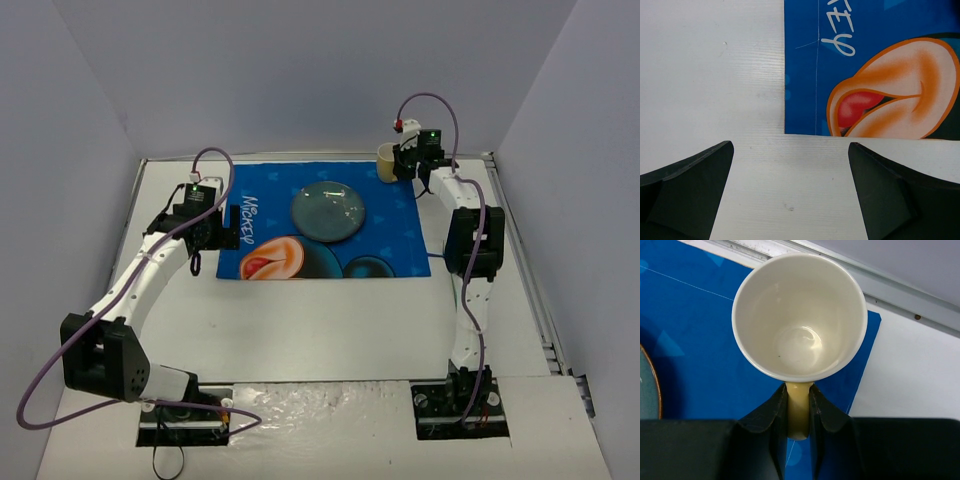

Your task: Set the dinner table for one person

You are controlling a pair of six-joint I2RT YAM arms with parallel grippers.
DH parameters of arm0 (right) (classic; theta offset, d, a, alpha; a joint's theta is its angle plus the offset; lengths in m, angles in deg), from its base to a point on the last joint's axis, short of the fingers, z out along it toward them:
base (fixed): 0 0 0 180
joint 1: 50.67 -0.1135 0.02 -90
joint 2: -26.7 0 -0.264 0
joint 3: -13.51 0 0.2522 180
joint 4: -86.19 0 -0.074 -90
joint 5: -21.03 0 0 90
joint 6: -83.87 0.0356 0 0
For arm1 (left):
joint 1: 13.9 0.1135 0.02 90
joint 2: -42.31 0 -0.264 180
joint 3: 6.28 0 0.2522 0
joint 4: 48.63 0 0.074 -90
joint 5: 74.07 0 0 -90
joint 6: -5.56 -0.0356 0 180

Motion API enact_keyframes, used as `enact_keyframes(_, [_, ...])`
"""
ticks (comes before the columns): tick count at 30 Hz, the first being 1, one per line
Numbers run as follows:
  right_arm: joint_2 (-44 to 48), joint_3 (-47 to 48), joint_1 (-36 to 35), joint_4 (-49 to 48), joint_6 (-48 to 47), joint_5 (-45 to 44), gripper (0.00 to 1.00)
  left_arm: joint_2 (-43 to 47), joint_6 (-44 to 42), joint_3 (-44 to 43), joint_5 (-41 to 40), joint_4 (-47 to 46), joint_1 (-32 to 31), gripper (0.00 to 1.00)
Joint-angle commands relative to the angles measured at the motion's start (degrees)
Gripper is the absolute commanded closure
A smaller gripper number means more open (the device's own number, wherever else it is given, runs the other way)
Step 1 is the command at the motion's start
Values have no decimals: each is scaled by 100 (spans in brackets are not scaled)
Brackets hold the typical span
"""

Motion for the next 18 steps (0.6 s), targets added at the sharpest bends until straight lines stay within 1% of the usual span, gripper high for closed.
enact_keyframes(1, [239, 444, 64, -694, -41, 88, 100, 58, -132, -133, -135, -115, 36, 3])
enact_keyframes(10, [212, 356, 117, -711, -147, 160, 100, 49, -141, -133, -162, -115, 36, 3])
enact_keyframes(18, [320, -17, 206, -782, -94, 257, 100, 49, -142, -133, -162, -106, 37, 3])
